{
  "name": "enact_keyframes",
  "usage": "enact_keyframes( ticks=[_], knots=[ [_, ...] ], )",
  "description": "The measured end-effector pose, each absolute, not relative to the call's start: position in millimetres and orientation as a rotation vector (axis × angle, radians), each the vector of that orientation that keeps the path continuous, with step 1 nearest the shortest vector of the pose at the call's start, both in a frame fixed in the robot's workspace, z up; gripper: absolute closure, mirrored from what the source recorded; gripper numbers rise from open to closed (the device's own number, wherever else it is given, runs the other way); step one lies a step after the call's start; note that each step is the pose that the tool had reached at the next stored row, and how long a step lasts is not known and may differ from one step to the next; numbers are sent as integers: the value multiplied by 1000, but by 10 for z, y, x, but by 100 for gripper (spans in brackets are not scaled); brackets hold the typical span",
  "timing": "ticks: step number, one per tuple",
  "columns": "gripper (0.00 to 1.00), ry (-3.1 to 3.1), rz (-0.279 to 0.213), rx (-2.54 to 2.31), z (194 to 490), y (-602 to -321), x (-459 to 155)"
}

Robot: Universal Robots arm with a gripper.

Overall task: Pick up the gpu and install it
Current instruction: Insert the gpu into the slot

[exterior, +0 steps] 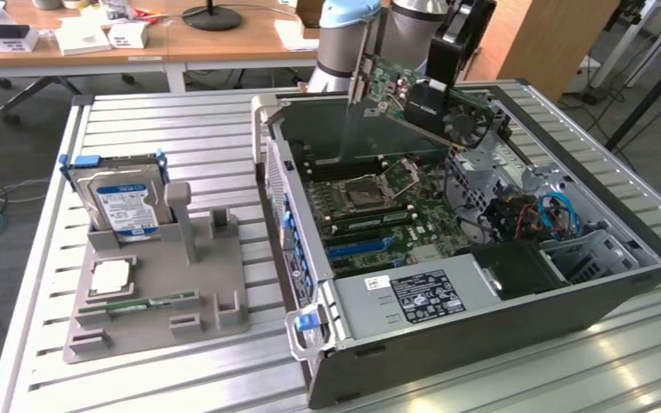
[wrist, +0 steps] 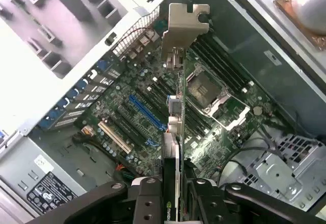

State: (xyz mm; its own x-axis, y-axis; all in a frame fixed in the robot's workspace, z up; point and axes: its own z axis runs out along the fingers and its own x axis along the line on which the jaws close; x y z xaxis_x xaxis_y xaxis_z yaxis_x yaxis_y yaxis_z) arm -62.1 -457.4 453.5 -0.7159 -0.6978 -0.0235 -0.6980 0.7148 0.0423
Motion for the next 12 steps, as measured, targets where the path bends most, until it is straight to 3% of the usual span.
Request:
enact_keyframes(
  ticks=[12],
  knots=[
    [74, 2755, 73, -1510, 4526, -4574, -621]
  ],
)
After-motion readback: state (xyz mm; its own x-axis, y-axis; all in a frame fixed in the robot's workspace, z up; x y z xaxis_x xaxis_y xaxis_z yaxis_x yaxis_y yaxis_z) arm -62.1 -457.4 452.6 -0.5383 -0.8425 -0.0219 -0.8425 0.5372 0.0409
